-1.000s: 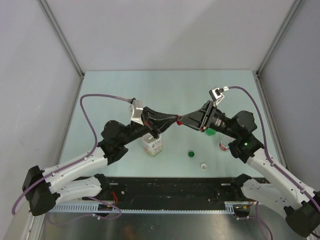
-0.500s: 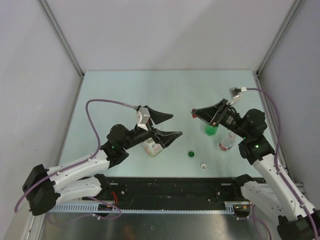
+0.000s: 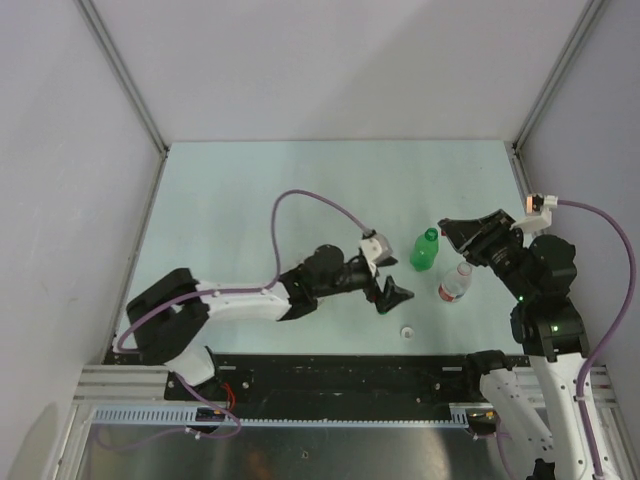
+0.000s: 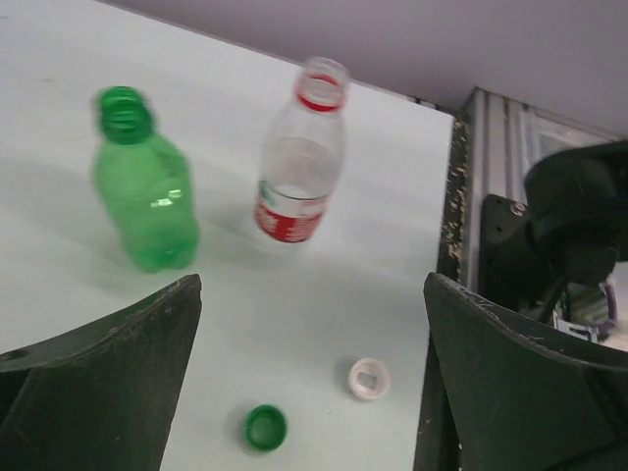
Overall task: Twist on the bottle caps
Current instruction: Pick up the bottle cap from the center of the board, then screw the bottle cap onto the plastic bottle.
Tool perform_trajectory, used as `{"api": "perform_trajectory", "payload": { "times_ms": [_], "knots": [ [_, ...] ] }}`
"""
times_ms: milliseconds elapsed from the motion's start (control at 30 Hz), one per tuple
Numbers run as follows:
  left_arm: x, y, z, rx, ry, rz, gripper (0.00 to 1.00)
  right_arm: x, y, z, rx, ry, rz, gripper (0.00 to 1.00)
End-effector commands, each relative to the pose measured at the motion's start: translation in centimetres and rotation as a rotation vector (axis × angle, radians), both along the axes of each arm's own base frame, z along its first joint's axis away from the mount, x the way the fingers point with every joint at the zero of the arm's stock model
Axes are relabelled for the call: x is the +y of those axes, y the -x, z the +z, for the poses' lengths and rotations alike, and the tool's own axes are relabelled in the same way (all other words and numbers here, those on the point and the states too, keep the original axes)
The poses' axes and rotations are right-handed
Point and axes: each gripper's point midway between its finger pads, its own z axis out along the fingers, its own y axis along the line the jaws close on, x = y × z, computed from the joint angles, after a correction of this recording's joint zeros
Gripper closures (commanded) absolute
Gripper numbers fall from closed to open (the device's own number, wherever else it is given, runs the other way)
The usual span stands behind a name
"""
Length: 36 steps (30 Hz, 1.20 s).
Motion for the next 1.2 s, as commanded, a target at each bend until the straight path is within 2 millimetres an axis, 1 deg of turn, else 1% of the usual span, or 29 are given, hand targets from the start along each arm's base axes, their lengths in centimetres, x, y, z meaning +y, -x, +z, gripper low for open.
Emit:
{"api": "perform_trajectory", "payload": {
  "times_ms": [0, 33, 100, 200, 333, 467, 567, 633, 700, 800, 900, 1000, 1167],
  "knots": [
    [-3.5, 1.1, 1.2, -0.119, 0.064, -0.049, 0.01, -1.4, 0.8, 0.1, 0.012, 0.05, -0.061, 0.77],
    [-4.0, 1.1, 0.6, -0.111, 0.069, -0.051, 0.01, -1.6, 0.9, 0.1, 0.012, 0.053, -0.068, 0.77],
    [-4.8, 0.3, -0.6, -0.102, 0.07, -0.025, 0.01, -1.8, 1.0, 0.1, 0.011, 0.053, -0.08, 0.76],
    [-5.6, -0.8, -1.6, -0.106, 0.071, 0.014, 0.01, -1.8, 1.0, 0.2, 0.012, 0.044, -0.083, 0.76],
    [-6.9, -2.1, -2.0, -0.124, 0.092, 0.048, 0.0, -1.8, 1.1, 0.4, -0.002, 0.048, -0.083, 0.76],
    [-8.8, -2.7, -2.6, -0.13, 0.111, 0.018, 0.0, -2.5, 0.8, 0.3, -0.008, 0.076, -0.117, 0.76],
    [-10.0, -2.7, -3.1, -0.167, 0.115, 0.001, 0.0, -2.5, 0.9, 0.5, -0.024, 0.088, -0.112, 0.76],
    [-10.8, -2.4, -3.8, -0.173, 0.115, -0.017, 0.01, -2.5, 1.0, 0.6, -0.037, 0.103, -0.102, 0.76],
    [-11.6, -2.1, -4.6, -0.183, 0.11, -0.025, 0.01, -2.8, 1.1, 0.5, -0.041, 0.12, -0.116, 0.76],
    [-12.1, -2.4, -5.7, -0.196, 0.093, -0.013, 0.0, -3.2, 1.1, 0.3, -0.044, 0.144, -0.133, 0.76],
    [-12.8, -2.1, -6.6, -0.195, 0.088, -0.043, 0.01, -3.4, 1.1, 0.2, -0.051, 0.168, -0.135, 0.75],
    [-13.6, -2.1, -7.3, -0.204, 0.084, -0.05, 0.01, -3.5, 1.1, 0.0, -0.052, 0.191, -0.137, 0.75],
    [-14.7, -2.4, -7.7, -0.206, 0.091, -0.053, 0.0, -3.6, 1.0, 0.0, -0.064, 0.215, -0.131, 0.75]
  ]
}}
